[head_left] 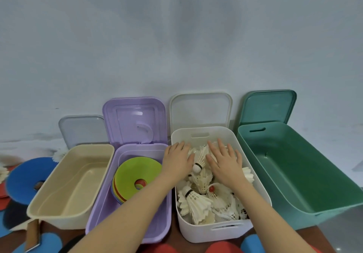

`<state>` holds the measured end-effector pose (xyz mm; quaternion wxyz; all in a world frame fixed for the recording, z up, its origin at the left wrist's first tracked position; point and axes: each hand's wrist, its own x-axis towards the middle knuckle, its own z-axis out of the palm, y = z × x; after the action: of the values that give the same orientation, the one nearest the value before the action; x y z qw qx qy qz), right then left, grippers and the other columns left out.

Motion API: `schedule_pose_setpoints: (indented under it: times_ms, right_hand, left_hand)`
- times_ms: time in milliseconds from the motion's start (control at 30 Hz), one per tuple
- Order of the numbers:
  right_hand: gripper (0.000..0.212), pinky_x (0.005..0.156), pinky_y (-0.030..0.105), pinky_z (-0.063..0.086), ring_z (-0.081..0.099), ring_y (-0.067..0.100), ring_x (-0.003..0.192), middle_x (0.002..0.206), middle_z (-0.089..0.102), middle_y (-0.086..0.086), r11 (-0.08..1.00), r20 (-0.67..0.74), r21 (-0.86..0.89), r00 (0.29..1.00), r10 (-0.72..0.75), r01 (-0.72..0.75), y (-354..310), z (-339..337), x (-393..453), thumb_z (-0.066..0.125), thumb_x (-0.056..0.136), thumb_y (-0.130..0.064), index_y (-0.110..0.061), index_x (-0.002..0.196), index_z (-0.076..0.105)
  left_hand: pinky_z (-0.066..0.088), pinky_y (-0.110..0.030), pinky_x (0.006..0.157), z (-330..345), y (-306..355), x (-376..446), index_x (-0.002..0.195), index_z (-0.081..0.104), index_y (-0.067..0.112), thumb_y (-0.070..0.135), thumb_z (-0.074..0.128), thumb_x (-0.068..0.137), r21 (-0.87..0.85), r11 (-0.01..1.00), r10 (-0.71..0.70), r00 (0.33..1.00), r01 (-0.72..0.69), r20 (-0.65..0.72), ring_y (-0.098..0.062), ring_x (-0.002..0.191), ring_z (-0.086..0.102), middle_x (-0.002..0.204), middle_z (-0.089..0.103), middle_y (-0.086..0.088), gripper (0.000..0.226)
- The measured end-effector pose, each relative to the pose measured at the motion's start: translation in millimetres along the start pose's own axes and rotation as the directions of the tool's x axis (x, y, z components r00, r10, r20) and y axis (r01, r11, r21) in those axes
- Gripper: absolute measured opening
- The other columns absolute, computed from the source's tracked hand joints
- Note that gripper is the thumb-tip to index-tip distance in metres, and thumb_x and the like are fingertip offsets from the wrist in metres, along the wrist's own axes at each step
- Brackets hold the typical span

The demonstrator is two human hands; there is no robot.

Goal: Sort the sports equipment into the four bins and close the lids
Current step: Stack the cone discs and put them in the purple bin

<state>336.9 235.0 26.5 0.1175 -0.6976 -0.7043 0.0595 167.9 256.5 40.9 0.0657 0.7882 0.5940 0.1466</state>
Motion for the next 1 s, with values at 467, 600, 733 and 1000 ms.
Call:
schedule_pose_setpoints:
  times_ms: [467,600,733,1000]
  right_hand:
    - [0.054,0.082,0.042,0.043,0.059,0.034,0.097,0.109,0.063,0.007,0.933,-0.264,0.186,0.931,-0.253,0.307,-134.5,-3.6,-55.8,0.027,0.087,-0.043,-0.015,0.119,0.061]
    - [0.045,0.077,0.042,0.049,0.061,0.033,0.092,0.102,0.066,0.008,0.881,-0.286,0.221,0.891,-0.351,0.418,-188.5,13.0,-73.3,0.035,0.087,-0.036,-0.012,0.110,0.065]
    - [0.038,0.075,0.031,0.039,0.059,0.025,0.084,0.093,0.068,0.007,0.823,-0.354,0.255,0.841,-0.409,0.507,-246.1,27.5,-104.3,0.039,0.088,-0.032,-0.009,0.099,0.069]
    - [0.030,0.077,0.035,0.048,0.060,0.025,0.091,0.102,0.065,0.005,0.818,-0.246,0.330,0.880,-0.406,0.470,-359.1,80.1,-178.9,0.047,0.091,-0.026,-0.010,0.109,0.065]
  left_hand:
    - [0.040,-0.036,0.092,-100.9,-98.3,-121.8,0.122,0.059,0.014,0.039,0.034,0.082,0.041,0.996,-0.076,0.981,0.085,-0.180,-0.024,0.113,0.056,0.124,0.061,-0.005,0.054]
    - [0.030,-0.035,0.098,-120.2,-144.7,-169.7,0.128,0.053,0.017,0.051,0.014,0.076,0.059,0.991,-0.113,0.985,0.122,-0.134,-0.022,0.121,0.047,0.132,0.053,-0.002,0.072]
    - [0.017,-0.031,0.105,-137.0,-196.1,-221.7,0.138,0.042,0.023,0.036,0.038,0.094,0.045,0.981,-0.184,0.975,0.191,-0.126,-0.016,0.132,0.032,0.145,0.038,0.004,0.046]
    - [0.015,-0.035,0.107,-158.8,-306.6,-329.3,0.137,0.044,0.024,0.031,0.044,0.095,-0.021,0.968,-0.253,0.964,0.252,-0.087,-0.015,0.135,0.027,0.145,0.038,0.004,0.042]
